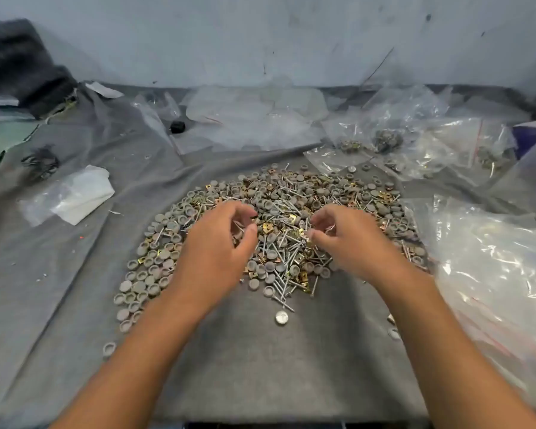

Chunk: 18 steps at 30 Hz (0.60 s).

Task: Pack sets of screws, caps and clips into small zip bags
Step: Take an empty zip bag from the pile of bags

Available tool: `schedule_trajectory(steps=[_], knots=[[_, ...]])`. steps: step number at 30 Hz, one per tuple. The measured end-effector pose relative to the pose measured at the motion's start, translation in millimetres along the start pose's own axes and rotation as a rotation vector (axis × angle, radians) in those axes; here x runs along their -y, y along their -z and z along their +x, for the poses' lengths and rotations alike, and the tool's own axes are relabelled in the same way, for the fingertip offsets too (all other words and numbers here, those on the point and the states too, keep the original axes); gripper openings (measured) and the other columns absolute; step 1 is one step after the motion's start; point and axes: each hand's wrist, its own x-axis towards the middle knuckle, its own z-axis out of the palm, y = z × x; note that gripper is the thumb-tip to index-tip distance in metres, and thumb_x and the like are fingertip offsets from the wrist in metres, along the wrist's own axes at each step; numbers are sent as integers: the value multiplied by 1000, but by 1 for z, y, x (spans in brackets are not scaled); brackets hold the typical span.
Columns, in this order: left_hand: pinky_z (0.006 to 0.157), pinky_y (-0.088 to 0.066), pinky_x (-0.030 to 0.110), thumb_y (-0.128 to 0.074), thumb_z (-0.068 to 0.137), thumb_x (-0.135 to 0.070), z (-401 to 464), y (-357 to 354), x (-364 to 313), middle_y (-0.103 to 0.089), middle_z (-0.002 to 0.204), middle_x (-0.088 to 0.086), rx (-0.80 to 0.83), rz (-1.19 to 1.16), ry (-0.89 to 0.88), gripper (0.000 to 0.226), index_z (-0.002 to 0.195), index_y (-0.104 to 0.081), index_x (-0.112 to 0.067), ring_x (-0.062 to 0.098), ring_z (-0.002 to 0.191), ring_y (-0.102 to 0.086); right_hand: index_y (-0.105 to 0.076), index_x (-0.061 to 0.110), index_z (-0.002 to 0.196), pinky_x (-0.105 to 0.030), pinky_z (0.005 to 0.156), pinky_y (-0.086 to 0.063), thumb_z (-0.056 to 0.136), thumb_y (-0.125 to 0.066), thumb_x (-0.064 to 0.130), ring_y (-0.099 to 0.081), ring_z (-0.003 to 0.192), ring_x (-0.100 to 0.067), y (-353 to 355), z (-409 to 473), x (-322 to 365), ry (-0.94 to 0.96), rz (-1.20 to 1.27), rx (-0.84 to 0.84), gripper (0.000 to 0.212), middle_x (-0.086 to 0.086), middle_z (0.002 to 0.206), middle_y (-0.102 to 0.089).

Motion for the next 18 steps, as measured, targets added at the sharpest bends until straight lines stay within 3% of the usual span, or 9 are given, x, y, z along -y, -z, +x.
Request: schedule_trajectory(steps=[2,4,6,8,11,13,16,18], knots=[[83,-54,26,-52,98,-31,11,-14,-1,-59,99,-16,67,-10,67,16,113,-57,-29,1,92,-59,-64,32,109,-15,70,-47,97,-64,33,-56,84,7,-7,-2,0,-31,40,-79,13,19,100,-63],[83,-52,27,-49,97,-35,13,-25,6,-57,99,-17,78,-20,91,15,111,-54,-32,1,94,-58,-66,34,106,-14,66,-40,96,-64,33,-54,84,7,-1,-13,-11,-52,-27,-161,10,19,104,-64],[82,-50,26,-49,97,-38,8,-28,13,-56,99,-20,95,-25,77,17,112,-53,-33,-1,95,-56,-66,36,108,-27,76,-46,92,-68,38,-57,97,-6,26,-32,-33,-121,-180,-309,15,12,114,-64],[77,-46,21,-50,97,-38,6,-24,16,-54,100,-27,99,-34,49,17,114,-52,-36,-5,95,-56,-63,37,116,-41,89,-46,84,-73,49,-51,113,-21,58,-62,-60,-254,-418,-416,36,4,122,-62],[71,-42,16,-55,99,-30,4,-18,12,-56,100,-27,56,-80,22,14,112,-54,-36,-4,91,-59,-54,33,134,-45,95,-45,78,-70,66,-49,125,-30,84,-112,-99,-603,-597,-269,67,-2,136,-57],[69,-41,17,-56,99,-25,2,-17,7,-59,100,-23,38,-116,8,14,111,-57,-32,-1,89,-60,-51,29,141,-43,100,-45,83,-68,63,-50,129,-29,86,-121,-119,-718,-473,-126,69,-3,145,-52],[71,-38,16,-58,98,-21,-2,-18,-3,-59,97,-21,46,-145,3,15,111,-58,-29,-3,91,-57,-47,26,145,-40,109,-40,91,-63,55,-47,135,-25,78,-120,-133,-647,-331,-110,64,-4,152,-46],[71,-38,17,-59,97,-22,-5,-18,-8,-56,97,-24,67,-146,-3,15,111,-58,-29,-5,91,-54,-32,30,154,-41,118,-30,83,-55,76,-33,146,-22,72,-126,-138,-567,-325,-106,87,0,162,-32]])
